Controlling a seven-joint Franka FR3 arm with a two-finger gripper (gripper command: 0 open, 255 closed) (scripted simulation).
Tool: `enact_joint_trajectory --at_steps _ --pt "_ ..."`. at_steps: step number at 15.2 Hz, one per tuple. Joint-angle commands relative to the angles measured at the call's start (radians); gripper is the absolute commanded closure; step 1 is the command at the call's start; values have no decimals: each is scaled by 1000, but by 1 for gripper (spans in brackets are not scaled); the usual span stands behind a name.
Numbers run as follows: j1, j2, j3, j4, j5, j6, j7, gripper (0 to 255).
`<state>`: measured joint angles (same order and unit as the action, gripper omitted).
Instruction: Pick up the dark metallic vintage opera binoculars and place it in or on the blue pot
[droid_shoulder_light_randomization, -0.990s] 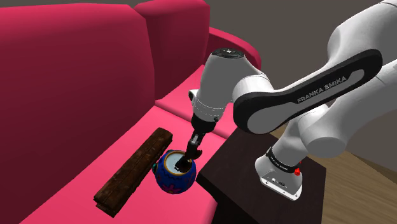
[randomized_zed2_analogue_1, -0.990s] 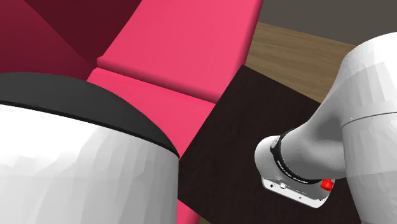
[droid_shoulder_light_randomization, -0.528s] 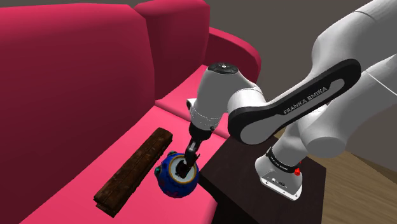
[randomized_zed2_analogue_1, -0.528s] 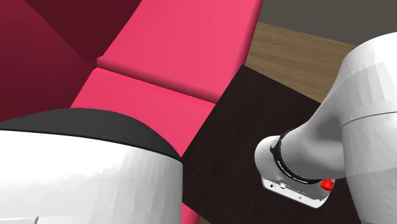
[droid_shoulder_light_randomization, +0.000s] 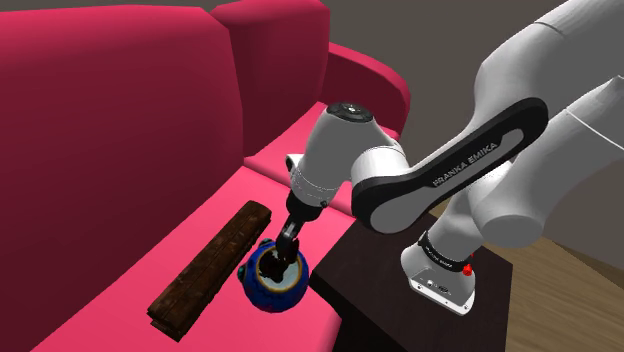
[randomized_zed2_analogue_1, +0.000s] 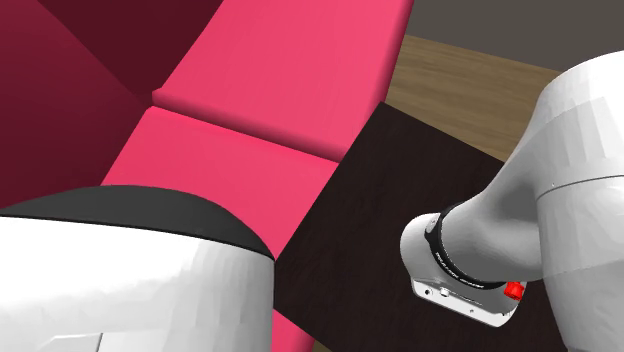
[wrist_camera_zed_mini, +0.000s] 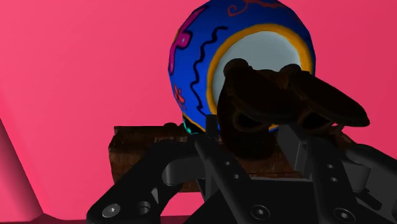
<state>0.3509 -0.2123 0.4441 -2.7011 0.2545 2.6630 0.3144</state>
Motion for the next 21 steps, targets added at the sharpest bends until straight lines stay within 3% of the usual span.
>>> enact_joint_trajectory --at_steps 1,3,4,9,13,21 --pt "6 1 -7 -33 9 -78 -13 255" --pt "9 1 -9 -33 8 -78 -13 255" --pt "2 10 -14 -24 2 -79 -18 0" --pt "9 1 -10 -33 8 -78 -12 0" --pt "21 -140 -41 0 28 -250 -32 0" --pt "21 -140 -42 0 28 -250 -32 0"
